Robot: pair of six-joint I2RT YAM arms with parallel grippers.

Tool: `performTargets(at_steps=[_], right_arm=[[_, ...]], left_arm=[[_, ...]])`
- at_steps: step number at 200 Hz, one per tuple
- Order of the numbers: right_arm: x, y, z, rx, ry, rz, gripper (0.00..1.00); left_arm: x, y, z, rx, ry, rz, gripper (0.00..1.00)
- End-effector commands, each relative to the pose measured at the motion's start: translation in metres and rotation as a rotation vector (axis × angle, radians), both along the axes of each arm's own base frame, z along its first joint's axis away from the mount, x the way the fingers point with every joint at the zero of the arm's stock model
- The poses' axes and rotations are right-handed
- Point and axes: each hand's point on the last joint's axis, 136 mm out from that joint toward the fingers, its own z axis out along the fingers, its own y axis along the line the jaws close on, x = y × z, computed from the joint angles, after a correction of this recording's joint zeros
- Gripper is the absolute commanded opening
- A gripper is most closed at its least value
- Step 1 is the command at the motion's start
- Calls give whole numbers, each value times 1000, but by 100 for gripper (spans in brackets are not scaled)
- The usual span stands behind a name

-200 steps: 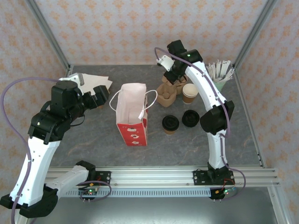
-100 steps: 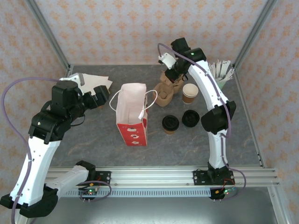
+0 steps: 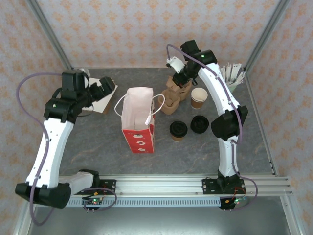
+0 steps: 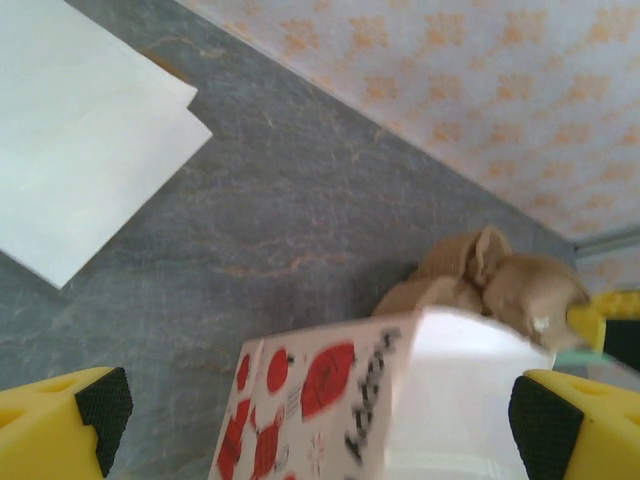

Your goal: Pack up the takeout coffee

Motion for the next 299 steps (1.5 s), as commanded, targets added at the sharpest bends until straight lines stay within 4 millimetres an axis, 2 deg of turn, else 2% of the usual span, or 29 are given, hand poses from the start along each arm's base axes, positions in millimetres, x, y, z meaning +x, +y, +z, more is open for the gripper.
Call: performTargets(at_steps=[1,16,41,72,79,84,108,147,175,205,233,299], right_arm=[[5,2,8,21,-40,21,4],[5,4,8,28,-37,25,4],[5,5,7,33,-34,27,4],[5,5,6,33,-29,23,3],[5,5,5,32,-26,21,4],[5,5,5,32,-25,21,3],[5,3,1,26,-15,15,3],[5,3,-2,24,-6,10,3],[6,3,-5,19,-4,8,3],[9,4,-5,25,-3,2,3],[10,5,-6,29,-2,-4,3],[10,7,-6,43,3,-9,3]], left_arm=[[31,-5,22,-90,-79,-59,100],[55,-10,21,-146,-77,-123,99],[93,-30,1,-153,10,-299,90],[138,-51,-40,-204,114,-459,84],[143,-58,-45,-209,136,-497,82],[148,-62,-59,-209,176,-517,80],[163,-93,-91,-190,245,-605,79],[165,-142,-135,-175,333,-721,79],[157,-168,-155,-187,374,-794,81],[153,-183,-176,-183,421,-831,84],[146,-197,-187,-187,452,-875,87],[149,-219,-212,-159,488,-887,88]])
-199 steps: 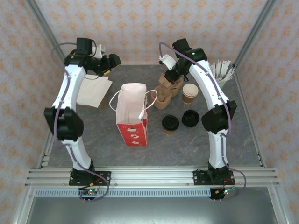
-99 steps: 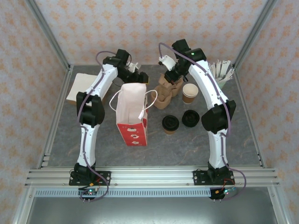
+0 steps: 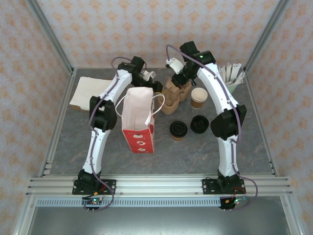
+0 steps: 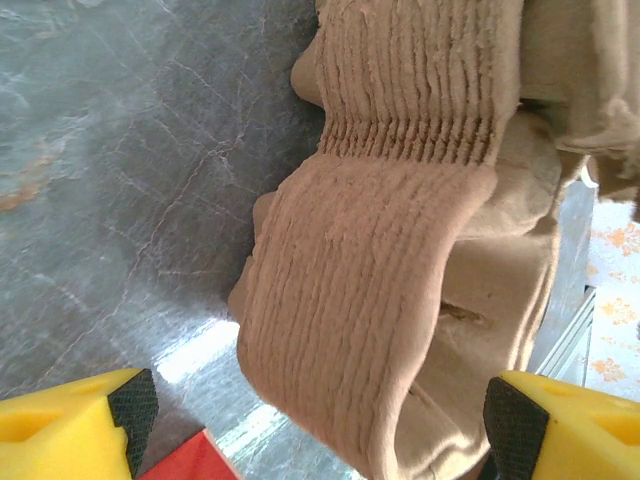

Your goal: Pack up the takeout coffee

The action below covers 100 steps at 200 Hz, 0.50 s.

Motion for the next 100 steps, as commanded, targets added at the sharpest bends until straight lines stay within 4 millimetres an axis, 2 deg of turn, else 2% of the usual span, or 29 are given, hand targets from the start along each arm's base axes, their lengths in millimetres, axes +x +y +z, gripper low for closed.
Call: performTargets(at_steps=[1,45,100], right_arm=[[10,3,4,27,-29,-6,3],[10,6,12,52,-39,-7,3],[13,6,32,74,-94,-10,2]], left_arm=[[-5,-9,0,9,6,-21,88],[-3,-4,-28,100,33,3,82],[-7,3,-44,167,50,2,79]])
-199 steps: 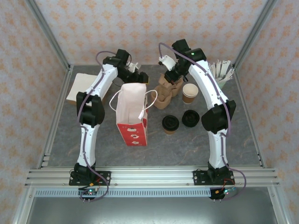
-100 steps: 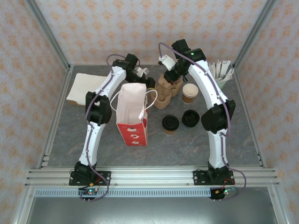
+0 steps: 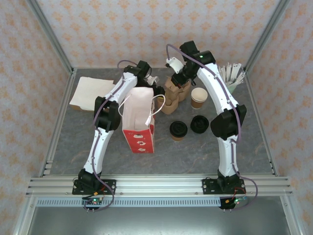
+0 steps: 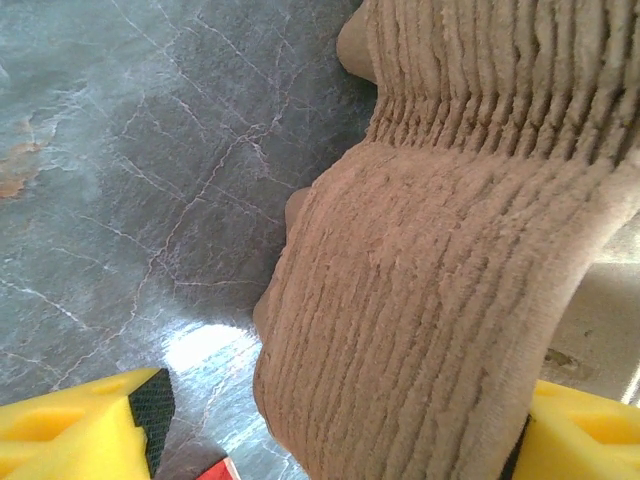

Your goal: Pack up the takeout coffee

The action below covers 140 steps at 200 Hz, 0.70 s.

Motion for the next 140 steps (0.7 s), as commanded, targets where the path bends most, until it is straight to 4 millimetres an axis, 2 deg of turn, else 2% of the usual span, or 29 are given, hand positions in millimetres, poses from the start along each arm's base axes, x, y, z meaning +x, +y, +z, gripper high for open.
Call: performTargets(at_steps=[1,46,140], right_arm=[[10,4,30,56,-88,-1,2],[12,-1,44,85,-115,-17,2],[11,-14,77,158,-168,-39,2]], left_arm=[[-3,9,-13,76,25,12,79],[-6,14,-19,111,33,7,79],[-4,14,-17,130,22,17,79]])
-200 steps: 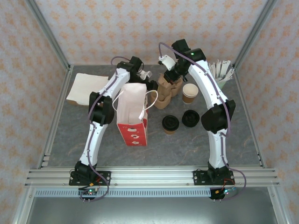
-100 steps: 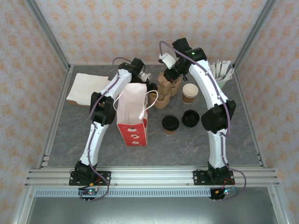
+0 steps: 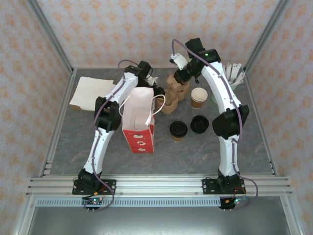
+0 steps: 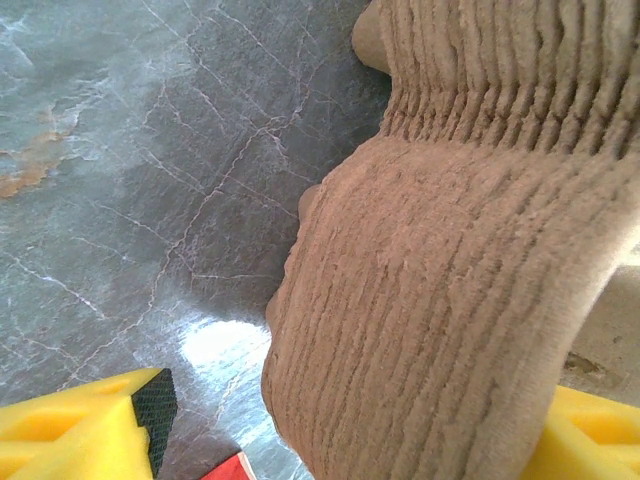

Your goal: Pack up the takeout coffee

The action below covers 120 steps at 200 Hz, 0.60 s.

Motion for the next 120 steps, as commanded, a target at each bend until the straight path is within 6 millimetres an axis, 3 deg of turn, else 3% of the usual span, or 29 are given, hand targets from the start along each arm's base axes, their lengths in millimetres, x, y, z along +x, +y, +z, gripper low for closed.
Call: performTargets(at_steps=[1,66,89,120], right_arm=[[2,-3,62,77,-164,-6,2],[1,-13,75,74,-193,-26,1],[-4,-19,79,50,-209,-33,1],[-10,-28,88,18,-251,-41,1]], left_arm=[[-2,12,-13,80,28,17,79],[0,6,-4,48,16,22,80],[6,5,17,24,-22,29,84],[25,11,61,-70,-93,95,89]])
